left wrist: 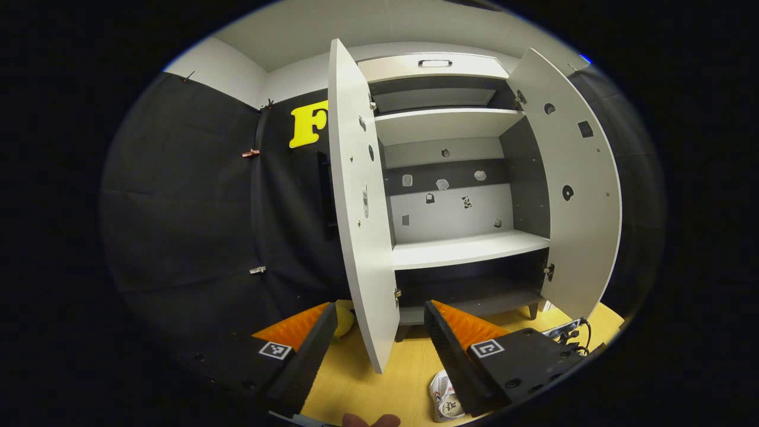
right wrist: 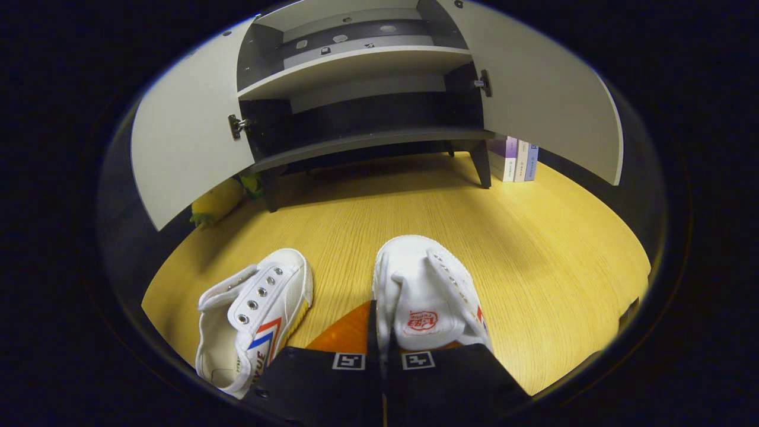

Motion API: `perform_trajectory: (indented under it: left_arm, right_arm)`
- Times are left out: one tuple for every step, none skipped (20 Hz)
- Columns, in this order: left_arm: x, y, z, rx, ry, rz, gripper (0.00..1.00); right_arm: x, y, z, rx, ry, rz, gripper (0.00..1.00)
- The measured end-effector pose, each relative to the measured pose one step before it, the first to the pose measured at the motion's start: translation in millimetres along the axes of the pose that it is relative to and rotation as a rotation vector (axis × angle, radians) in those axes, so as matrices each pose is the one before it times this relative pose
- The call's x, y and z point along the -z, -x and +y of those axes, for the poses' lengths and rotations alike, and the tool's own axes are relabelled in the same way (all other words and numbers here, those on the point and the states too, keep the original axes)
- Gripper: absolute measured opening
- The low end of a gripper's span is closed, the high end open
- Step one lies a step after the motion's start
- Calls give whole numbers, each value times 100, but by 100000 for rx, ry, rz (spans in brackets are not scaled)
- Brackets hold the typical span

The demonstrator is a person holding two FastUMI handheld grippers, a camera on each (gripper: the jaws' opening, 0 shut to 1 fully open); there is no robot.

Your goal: Grab one shoe with the right hand and put it into the shoe cabinet, grab the other shoe with the left hand and put it into the shoe cabinet; then close the right door with the right hand and the left door with the left hand.

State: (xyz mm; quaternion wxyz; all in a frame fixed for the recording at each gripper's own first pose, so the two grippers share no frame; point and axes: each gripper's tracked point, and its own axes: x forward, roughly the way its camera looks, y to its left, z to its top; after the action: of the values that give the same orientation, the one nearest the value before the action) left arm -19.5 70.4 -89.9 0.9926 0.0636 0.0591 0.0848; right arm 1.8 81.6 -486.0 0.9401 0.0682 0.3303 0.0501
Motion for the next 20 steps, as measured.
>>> perform_trajectory:
  left_arm:
    - [11, -162, 94, -104, 418, 31, 93]
    - [-138, -171, 39, -29, 410, -85, 93]
    - [-134, -102, 59, -110, 365, -255, 93]
    - [-193, -160, 22, 1, 303, -191, 93]
    - [-123, -78, 66, -141, 240, -422, 93]
    - [-149, -157, 60, -61, 259, -325, 93]
    - [-129, -143, -27, 52, 365, -209, 93]
    - [-95, -133, -63, 156, 475, -55, 93]
    - [-141, 3, -120, 503, 575, -318, 93]
    - [-162, -65, -119, 445, 414, -314, 93]
    - [-162, -22, -82, 435, 234, -442, 93]
    - [-129, -159, -147, 444, 250, -479, 93]
    - [-116, -49, -131, 530, 365, -357, 93]
    - [-77, -69, -182, 598, 570, 33, 93]
    - [186, -24, -196, 775, 486, 445, 93]
    - [72, -64, -170, 642, 234, 489, 93]
    - [190, -101, -202, 681, 147, 505, 93]
    - [105, -96, -158, 631, 56, 496, 93]
    - [112, -56, -148, 623, 94, 318, 93]
    - [-38, -107, -159, 737, 206, 156, 93]
  right_arm:
    - [-343, 246, 47, -879, 372, 141, 8]
    - [-630, 330, -2, -901, -281, -322, 8]
    - [-761, 486, 79, -905, -737, -461, 8]
    - [-901, 581, 46, -457, -694, -800, 8]
    - [-967, 711, 83, -409, 156, -1134, 8]
    - [-1221, 686, 85, -262, 995, -1600, 8]
    - [-1195, 717, 217, -431, 1511, -1139, 8]
    - [-1388, 745, 183, -442, 1172, -867, 8]
    - [-1447, 790, 315, -678, 709, -261, 8]
    - [-1533, 798, 303, -592, 266, -335, 8]
    - [-1820, 800, 207, -153, 620, -785, 8]
    - [-1979, 827, 157, 200, 764, -1013, 8]
    - [-1971, 749, 230, 436, 602, -1127, 8]
    - [-2053, 680, 113, 326, 811, -1135, 8]
    - [-2489, 643, 376, -296, 112, -2271, 8]
    - [-2647, 437, 298, -439, -609, -2534, 8]
    - [-2367, 176, 253, 4, -181, -1639, 8]
    - [-2331, -117, 148, -29, -203, -1187, 8]
    - [-2349, -215, 124, -213, -679, -1274, 8]
    - [-2168, -647, 167, -372, -792, 20, 8]
